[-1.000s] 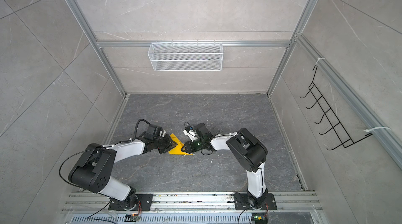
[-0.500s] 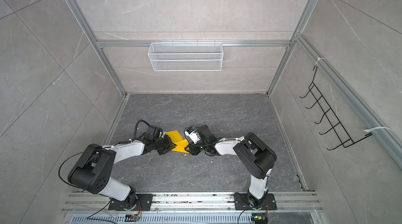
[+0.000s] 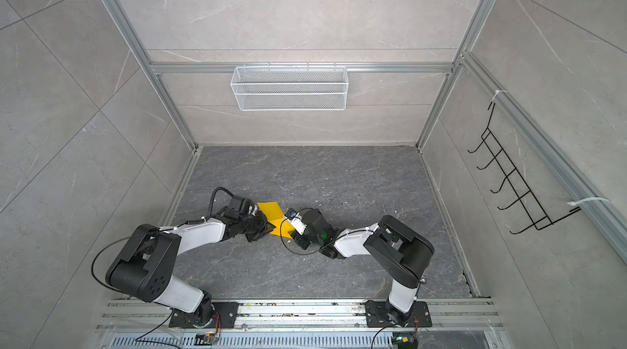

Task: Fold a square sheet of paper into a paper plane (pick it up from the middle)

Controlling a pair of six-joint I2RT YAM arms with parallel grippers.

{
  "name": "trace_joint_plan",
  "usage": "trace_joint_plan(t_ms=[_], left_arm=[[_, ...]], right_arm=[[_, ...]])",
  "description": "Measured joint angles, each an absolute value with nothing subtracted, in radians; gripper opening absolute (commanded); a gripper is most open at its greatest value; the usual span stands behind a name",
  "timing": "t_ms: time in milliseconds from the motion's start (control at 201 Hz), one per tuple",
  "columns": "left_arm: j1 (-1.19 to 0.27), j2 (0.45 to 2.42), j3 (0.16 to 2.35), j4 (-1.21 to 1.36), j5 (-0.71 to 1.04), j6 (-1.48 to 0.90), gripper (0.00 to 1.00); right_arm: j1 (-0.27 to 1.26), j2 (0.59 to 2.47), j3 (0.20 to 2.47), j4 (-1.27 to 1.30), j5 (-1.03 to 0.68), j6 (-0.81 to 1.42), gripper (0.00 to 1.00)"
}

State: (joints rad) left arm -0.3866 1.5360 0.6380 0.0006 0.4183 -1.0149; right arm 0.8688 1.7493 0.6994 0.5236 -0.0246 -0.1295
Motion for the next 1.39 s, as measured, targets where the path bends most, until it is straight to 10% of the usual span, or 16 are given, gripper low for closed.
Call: trace_joint_plan(t_ms=[1394], left_arm=[[-0.387,1.546,0.652,-0.079,0.394,-1.015,0.18]], right_arm=[[0.937,1.893,0.825,0.512,0.029,-0.179,0.37]])
